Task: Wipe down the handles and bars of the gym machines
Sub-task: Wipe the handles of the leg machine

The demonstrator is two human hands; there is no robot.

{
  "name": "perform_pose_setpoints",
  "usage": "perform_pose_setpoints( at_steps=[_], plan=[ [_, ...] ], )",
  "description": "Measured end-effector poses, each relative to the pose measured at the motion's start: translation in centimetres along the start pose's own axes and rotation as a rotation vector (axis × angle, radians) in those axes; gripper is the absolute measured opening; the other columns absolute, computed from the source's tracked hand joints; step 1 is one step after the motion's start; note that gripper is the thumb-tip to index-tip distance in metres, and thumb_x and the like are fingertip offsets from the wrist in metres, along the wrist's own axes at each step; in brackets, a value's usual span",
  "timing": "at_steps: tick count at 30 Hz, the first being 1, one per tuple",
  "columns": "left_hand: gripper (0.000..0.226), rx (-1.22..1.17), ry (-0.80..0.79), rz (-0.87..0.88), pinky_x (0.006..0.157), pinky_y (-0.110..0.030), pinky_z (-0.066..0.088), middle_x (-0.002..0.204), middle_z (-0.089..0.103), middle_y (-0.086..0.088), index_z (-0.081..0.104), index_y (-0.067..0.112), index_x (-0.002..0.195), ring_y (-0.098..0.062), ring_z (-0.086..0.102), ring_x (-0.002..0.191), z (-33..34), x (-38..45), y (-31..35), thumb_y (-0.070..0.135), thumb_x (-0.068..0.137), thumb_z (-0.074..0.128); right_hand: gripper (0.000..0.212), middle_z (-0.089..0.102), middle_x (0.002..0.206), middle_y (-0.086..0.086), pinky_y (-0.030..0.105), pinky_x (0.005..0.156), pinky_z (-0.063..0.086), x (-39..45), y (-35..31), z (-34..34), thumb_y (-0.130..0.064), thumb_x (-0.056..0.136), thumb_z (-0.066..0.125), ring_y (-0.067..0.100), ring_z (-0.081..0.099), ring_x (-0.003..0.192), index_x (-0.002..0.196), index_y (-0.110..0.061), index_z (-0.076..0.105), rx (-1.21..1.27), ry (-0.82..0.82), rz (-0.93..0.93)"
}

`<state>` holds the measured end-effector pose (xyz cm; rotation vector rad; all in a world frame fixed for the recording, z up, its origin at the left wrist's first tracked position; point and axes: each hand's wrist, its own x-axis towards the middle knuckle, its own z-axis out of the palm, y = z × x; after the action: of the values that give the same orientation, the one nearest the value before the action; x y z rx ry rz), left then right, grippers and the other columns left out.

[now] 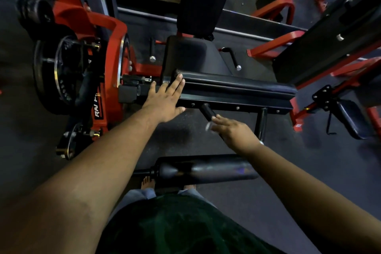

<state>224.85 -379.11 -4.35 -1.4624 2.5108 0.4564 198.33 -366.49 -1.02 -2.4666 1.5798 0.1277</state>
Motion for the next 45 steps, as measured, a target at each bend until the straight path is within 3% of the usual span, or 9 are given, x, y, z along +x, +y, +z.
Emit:
perform_pose_setpoints(
  at_steps=[7, 10, 13, 16, 25, 29, 33, 38, 45],
  plan=[
    [0.095, 0.006, 0.005, -0.004, 0.124, -0.065, 0.003, 0.156, -0.048, 0.007, -0.029, 0.023, 0.157, -0.031, 0.004, 0.158, 0.4, 0.3, 0.0, 0.068, 0.101, 0.034, 0.034, 0.062, 0.141, 0.007, 0.038, 0.069, 0.063, -4.9, 2.0, -3.4, -0.019, 0.098, 0.053, 0.026, 0.074, 0.099, 0.130, -0.021, 0.067, -0.005, 0.011, -0.170],
    [0.095, -0.006, -0.007, -0.010, 0.124, -0.064, 0.002, 0.155, -0.048, 0.008, -0.029, 0.024, 0.156, -0.030, 0.003, 0.158, 0.2, 0.2, 0.2, 0.067, 0.102, 0.035, 0.045, 0.060, 0.142, 0.011, 0.045, 0.081, 0.061, 1.6, 0.2, -3.3, -0.013, 0.096, 0.061, 0.032, 0.068, 0.115, 0.141, -0.020, 0.058, -0.049, 0.114, -0.059],
    [0.090, -0.014, -0.010, -0.021, 0.124, -0.063, 0.002, 0.156, -0.047, 0.009, -0.028, 0.025, 0.157, -0.030, 0.002, 0.158, -0.1, 0.0, 0.2, 0.061, 0.104, 0.035, 0.055, 0.050, 0.152, 0.012, 0.046, 0.099, 0.053, 6.6, -1.8, -1.5, -0.009, 0.100, 0.055, 0.031, 0.051, 0.136, 0.153, -0.019, 0.042, -0.160, 0.004, -0.014],
    [0.086, -0.005, -0.006, -0.022, 0.125, -0.062, 0.001, 0.158, -0.045, 0.009, -0.028, 0.025, 0.157, -0.030, 0.002, 0.158, 0.0, 0.0, 0.2, 0.056, 0.107, 0.034, 0.054, 0.047, 0.154, 0.015, 0.048, 0.108, 0.048, 5.4, -1.3, -0.4, 0.001, 0.094, 0.054, 0.032, 0.042, 0.144, 0.147, -0.011, 0.051, -0.186, -0.037, -0.072],
    [0.082, -0.001, 0.026, -0.029, 0.124, -0.064, 0.003, 0.159, -0.043, 0.007, -0.026, 0.023, 0.158, -0.030, 0.004, 0.158, 0.6, 0.2, 0.2, 0.053, 0.108, 0.031, 0.038, 0.063, 0.139, 0.006, 0.042, 0.086, 0.061, -6.7, 4.0, -2.8, -0.002, 0.091, 0.065, 0.023, 0.067, 0.118, 0.126, -0.018, 0.070, 0.077, -0.010, -0.216],
    [0.084, 0.000, 0.018, -0.027, 0.124, -0.063, 0.002, 0.159, -0.044, 0.008, -0.027, 0.024, 0.158, -0.030, 0.004, 0.158, 0.5, 0.1, 0.4, 0.057, 0.107, 0.031, 0.034, 0.070, 0.127, 0.005, 0.036, 0.093, 0.058, -2.2, 1.9, -2.9, -0.010, 0.101, 0.052, 0.017, 0.069, 0.111, 0.130, -0.019, 0.066, 0.292, 0.301, 0.060],
    [0.085, -0.006, 0.004, -0.033, 0.125, -0.062, 0.002, 0.157, -0.046, 0.009, -0.028, 0.024, 0.157, -0.029, 0.003, 0.158, 0.1, 0.0, 0.2, 0.057, 0.107, 0.033, 0.049, 0.071, 0.127, 0.008, 0.036, 0.095, 0.054, 4.3, -0.3, -0.2, 0.001, 0.099, 0.047, 0.026, 0.068, 0.112, 0.142, -0.019, 0.059, 0.435, 0.214, 0.413],
    [0.087, 0.009, 0.004, -0.034, 0.124, -0.062, 0.004, 0.155, -0.046, 0.010, -0.028, 0.024, 0.158, -0.029, 0.004, 0.158, 0.0, 0.1, 0.2, 0.058, 0.106, 0.032, 0.041, 0.075, 0.117, 0.008, 0.029, 0.085, 0.052, 1.9, -0.5, -0.4, 0.000, 0.095, 0.052, 0.027, 0.070, 0.104, 0.125, -0.019, 0.073, 0.360, 0.179, 0.430],
    [0.089, 0.011, 0.003, -0.031, 0.124, -0.063, 0.003, 0.154, -0.048, 0.009, -0.029, 0.024, 0.157, -0.030, 0.004, 0.158, 0.3, 0.2, 0.2, 0.060, 0.105, 0.033, 0.016, 0.075, 0.082, 0.005, 0.028, 0.057, 0.043, -3.5, 0.8, -2.7, -0.010, 0.097, 0.063, 0.017, 0.064, 0.061, 0.100, -0.009, 0.079, 0.266, 0.016, 0.408]
  ],
)
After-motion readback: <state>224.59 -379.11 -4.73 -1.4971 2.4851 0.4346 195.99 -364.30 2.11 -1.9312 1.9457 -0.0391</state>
